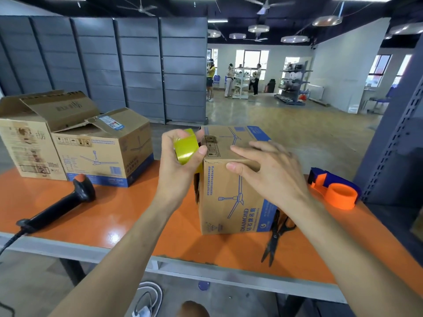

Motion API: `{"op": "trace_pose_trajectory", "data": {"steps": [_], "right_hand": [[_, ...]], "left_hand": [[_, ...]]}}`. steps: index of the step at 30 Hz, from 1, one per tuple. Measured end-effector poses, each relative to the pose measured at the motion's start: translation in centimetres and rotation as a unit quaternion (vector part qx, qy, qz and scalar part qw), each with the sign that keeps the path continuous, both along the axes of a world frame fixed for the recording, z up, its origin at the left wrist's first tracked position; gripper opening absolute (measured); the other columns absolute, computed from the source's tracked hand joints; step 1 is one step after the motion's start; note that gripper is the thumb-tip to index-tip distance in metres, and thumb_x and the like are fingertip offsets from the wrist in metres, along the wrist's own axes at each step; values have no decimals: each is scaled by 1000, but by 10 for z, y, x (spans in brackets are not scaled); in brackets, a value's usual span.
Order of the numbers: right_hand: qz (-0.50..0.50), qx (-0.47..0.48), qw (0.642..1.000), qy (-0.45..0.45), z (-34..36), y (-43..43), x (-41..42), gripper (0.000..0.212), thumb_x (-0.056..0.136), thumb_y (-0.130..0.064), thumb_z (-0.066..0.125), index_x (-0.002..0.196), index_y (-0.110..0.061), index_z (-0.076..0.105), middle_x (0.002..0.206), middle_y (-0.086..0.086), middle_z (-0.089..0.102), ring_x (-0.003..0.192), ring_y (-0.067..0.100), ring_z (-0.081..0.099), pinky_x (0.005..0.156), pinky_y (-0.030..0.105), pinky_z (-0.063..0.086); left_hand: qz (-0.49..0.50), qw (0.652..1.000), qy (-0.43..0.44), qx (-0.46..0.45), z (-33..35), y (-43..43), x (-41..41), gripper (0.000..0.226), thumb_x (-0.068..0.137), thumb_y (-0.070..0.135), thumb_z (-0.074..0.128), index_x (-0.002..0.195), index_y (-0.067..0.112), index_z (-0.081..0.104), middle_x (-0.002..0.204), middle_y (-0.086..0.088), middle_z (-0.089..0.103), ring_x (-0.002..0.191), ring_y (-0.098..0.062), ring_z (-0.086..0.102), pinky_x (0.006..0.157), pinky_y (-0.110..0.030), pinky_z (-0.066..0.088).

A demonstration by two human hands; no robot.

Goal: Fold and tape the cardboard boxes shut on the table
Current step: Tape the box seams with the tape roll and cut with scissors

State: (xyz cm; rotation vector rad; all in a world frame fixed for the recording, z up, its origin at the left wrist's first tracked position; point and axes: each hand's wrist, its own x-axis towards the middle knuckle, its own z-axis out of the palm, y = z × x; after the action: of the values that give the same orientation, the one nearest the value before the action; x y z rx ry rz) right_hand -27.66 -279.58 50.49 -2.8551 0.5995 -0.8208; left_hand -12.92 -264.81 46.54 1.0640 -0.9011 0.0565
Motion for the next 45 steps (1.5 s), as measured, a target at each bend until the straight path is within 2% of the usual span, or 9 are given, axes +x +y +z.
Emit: {"op": "trace_pose_trajectory", "data": {"steps": [3,5,12,18,25,33,37,41,45], "right_hand": [[-4,1,1000,-3,0,-1,1,57,85,-83,36,136,-63,48,155,-14,44,147,23,32,113,46,29],[-4,-2,1000,-4,-1,-1,1,57,85,-84,36,137,-63,48,154,-14,44,147,23,32,112,47,29],[-3,-9,1000,-7,-2,-2,2,57,85,-83,35,136,-62,49,154,-14,45,146,22,33,112,47,29],[3,-27,1000,-9,-6,-7,0,51,91,-78,33,138,-63,46,154,-14,45,146,20,32,112,45,28],[0,-35,999,0,-7,-6,-1,47,96,-71,30,141,-63,42,156,-16,41,149,21,27,112,45,24],[-1,-33,999,-3,-7,-7,0,43,98,-68,33,140,-63,44,156,-15,41,149,21,27,112,44,23],[-1,-32,999,-11,-9,-7,0,43,97,-68,34,139,-62,45,156,-15,42,148,22,28,113,43,22],[-1,-49,999,-23,-10,-5,-1,45,97,-68,32,140,-60,46,154,-13,45,146,21,31,116,41,15],[13,-37,999,-14,-6,-5,-2,54,95,-71,26,143,-55,45,157,-11,42,147,19,28,122,41,1]], "left_hand": [[-61,996,-43,46,0,11,-4,25,103,22,60,117,17,40,135,-7,66,130,-21,59,91,-24,54],[-88,993,-47,57,-2,16,-4,30,101,27,61,120,18,39,138,-9,64,131,-22,59,90,-27,55],[-103,990,-59,80,4,18,-2,41,94,7,66,120,14,36,132,-14,64,129,-22,59,91,-33,55],[-93,990,-63,80,5,17,-4,41,93,8,67,120,11,36,128,-17,65,126,-29,60,93,-40,57],[-84,992,-70,64,4,15,-5,30,99,16,60,119,13,38,128,-15,67,128,-25,60,95,-31,54],[-69,991,-92,65,5,13,-3,32,98,10,58,120,5,35,126,-21,65,123,-28,62,92,-40,58],[-62,992,-85,71,3,13,-5,30,100,11,59,119,9,36,127,-17,66,126,-27,61,97,-41,56],[-57,992,-73,82,2,15,-5,33,100,15,61,121,7,36,129,-14,66,126,-28,61,100,-42,55],[-42,995,-56,73,4,14,-10,33,99,14,63,119,7,38,129,-13,67,128,-24,61,99,-44,55]]}}
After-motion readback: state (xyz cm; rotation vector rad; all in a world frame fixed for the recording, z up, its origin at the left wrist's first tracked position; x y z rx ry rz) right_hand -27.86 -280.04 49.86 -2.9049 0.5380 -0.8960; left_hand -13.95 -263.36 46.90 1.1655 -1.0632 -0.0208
